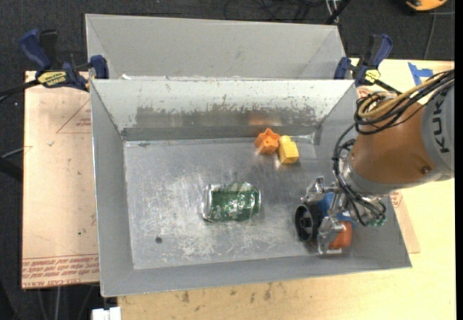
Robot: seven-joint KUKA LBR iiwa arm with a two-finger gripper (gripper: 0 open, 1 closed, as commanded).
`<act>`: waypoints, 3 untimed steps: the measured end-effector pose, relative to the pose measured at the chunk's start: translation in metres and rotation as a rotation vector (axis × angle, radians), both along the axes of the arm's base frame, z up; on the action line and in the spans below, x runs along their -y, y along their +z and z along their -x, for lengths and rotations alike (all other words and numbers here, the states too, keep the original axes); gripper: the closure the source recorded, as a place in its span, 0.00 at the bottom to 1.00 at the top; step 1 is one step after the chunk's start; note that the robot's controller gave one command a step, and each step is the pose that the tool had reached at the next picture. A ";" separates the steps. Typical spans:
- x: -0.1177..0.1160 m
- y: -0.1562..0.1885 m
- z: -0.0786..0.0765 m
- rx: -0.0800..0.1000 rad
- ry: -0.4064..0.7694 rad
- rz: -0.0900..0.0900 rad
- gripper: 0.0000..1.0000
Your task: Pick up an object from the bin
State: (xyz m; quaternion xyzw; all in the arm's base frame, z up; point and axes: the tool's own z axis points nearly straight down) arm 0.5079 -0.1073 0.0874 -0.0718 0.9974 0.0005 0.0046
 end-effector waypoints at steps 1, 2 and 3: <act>0.000 0.000 -0.001 0.003 0.000 0.001 1.00; -0.002 0.002 0.002 0.012 0.000 0.003 1.00; -0.002 0.002 0.002 0.012 0.000 0.004 1.00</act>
Offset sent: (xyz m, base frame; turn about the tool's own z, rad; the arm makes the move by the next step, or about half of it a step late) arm -0.0072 0.0211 0.1376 0.0008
